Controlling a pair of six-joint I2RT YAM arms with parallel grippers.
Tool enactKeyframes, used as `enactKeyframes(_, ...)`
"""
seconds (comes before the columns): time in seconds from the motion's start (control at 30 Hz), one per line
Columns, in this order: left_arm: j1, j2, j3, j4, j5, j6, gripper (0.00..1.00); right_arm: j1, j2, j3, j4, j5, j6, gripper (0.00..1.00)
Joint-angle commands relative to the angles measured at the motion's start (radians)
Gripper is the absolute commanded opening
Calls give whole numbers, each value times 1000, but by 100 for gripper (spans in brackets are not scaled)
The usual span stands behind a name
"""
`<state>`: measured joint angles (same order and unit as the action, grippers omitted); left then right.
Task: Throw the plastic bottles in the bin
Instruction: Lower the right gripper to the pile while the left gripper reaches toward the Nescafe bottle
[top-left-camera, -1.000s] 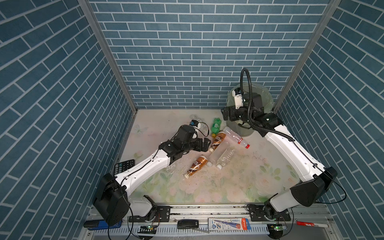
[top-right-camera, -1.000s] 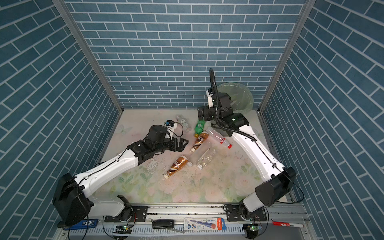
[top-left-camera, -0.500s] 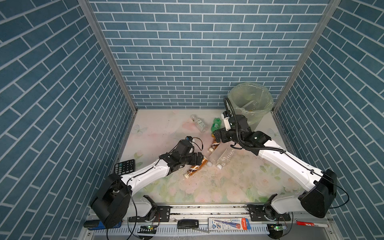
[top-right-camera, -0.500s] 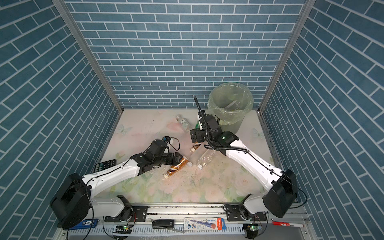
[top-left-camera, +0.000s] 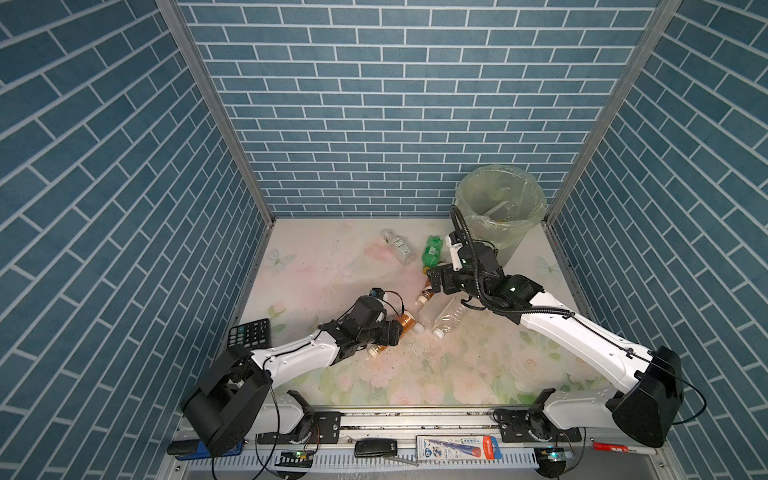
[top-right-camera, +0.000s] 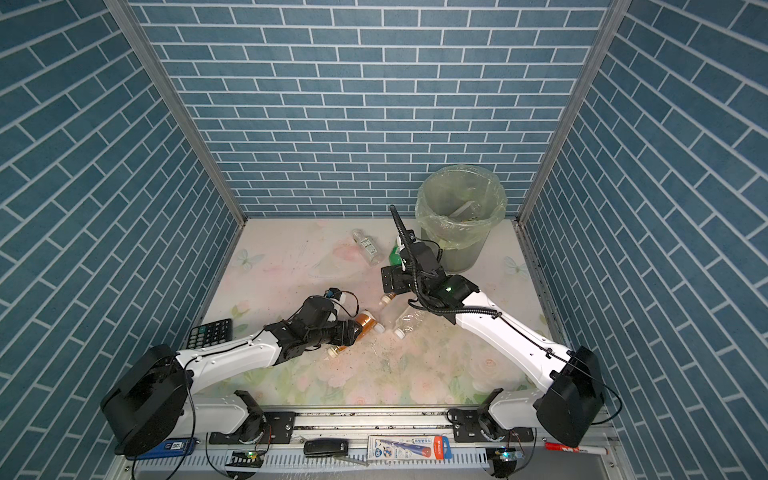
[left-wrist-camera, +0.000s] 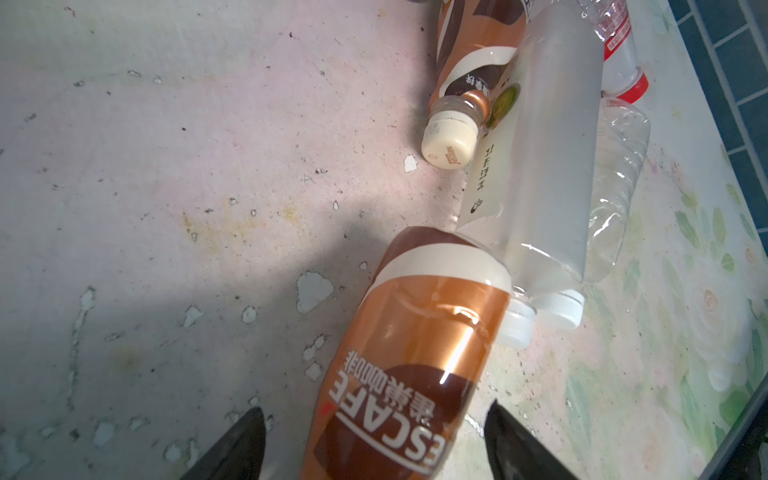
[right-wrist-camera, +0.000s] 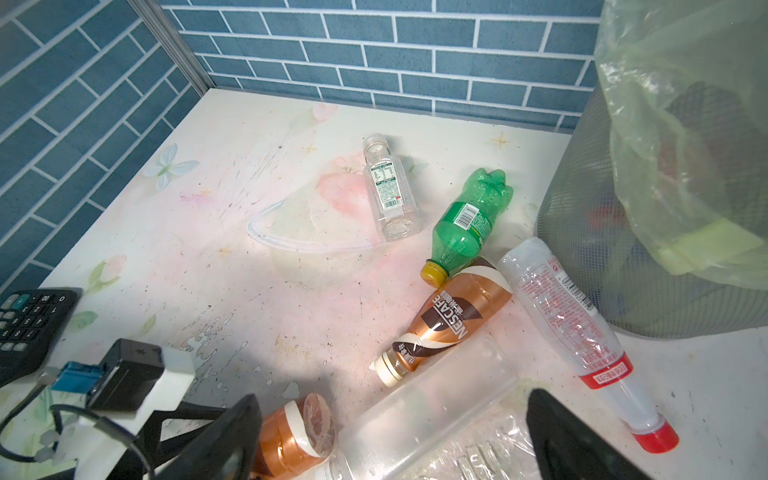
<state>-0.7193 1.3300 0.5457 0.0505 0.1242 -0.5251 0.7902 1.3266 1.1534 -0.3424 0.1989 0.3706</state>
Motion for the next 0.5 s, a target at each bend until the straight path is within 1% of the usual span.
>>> enactKeyframes(0.0, -7, 51, -4, 50, 12, 26, 81, 6, -23, -30, 22, 34, 33, 99)
enactKeyframes(0.1, -6, 101, 14, 56, 20, 34, 76, 4, -26, -37, 21, 42, 24, 99)
enactKeyframes(0.2, -6, 122, 14, 71, 15, 37, 74, 5, -27, -46, 24, 52, 14, 99)
enactKeyframes(0.33, -6, 131, 3, 81, -19, 38, 69, 6, -19, -62, 45, 49, 14, 99)
enactKeyframes(0.43, -6, 136, 6, 81, -54, 48, 62, 4, 2, -63, 63, 47, 13, 99)
enactKeyframes(0.47, -6, 139, 9, 83, -67, 52, 61, 4, 9, -60, 66, 45, 13, 99)
